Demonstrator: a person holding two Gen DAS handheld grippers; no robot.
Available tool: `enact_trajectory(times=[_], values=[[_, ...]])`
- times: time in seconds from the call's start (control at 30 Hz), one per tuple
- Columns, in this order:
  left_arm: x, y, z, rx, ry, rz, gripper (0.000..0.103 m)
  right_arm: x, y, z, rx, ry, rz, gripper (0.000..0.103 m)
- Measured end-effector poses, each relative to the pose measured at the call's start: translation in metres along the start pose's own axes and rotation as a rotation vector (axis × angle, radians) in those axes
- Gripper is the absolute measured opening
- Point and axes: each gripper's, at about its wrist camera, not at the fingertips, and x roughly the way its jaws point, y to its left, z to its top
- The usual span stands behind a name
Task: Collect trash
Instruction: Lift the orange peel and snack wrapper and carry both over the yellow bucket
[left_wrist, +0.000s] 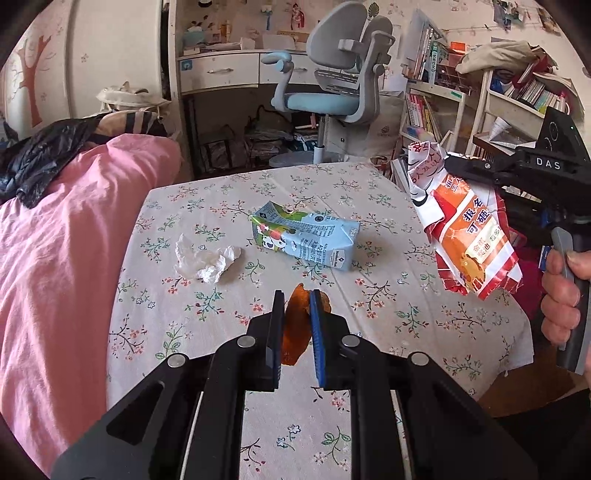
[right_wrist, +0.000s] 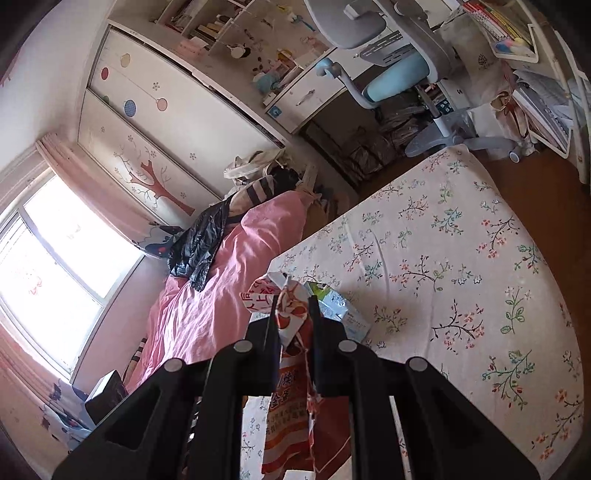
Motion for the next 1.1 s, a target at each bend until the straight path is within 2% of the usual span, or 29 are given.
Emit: enact_trajectory(times=[0.33, 0.7, 1.1], values=[[-0.020, -0.001, -0.002, -0.033, -0.044, 0.048, 0.013, -0.009, -0.007, -0.007, 0.080, -0.014, 0.062, 0.014], [-0.051, -0.005, -0.010, -0.087, -0.105, 0.057, 0.013, -0.019, 0.009, -0.022, 0.067, -0.001, 0.095, 0.014], [-0.077, -0.018, -0.029, -0.091, -0.121, 0.060, 0.013, -0.038, 0.015, -0.044, 0.076, 0.015, 0.119, 0.014]])
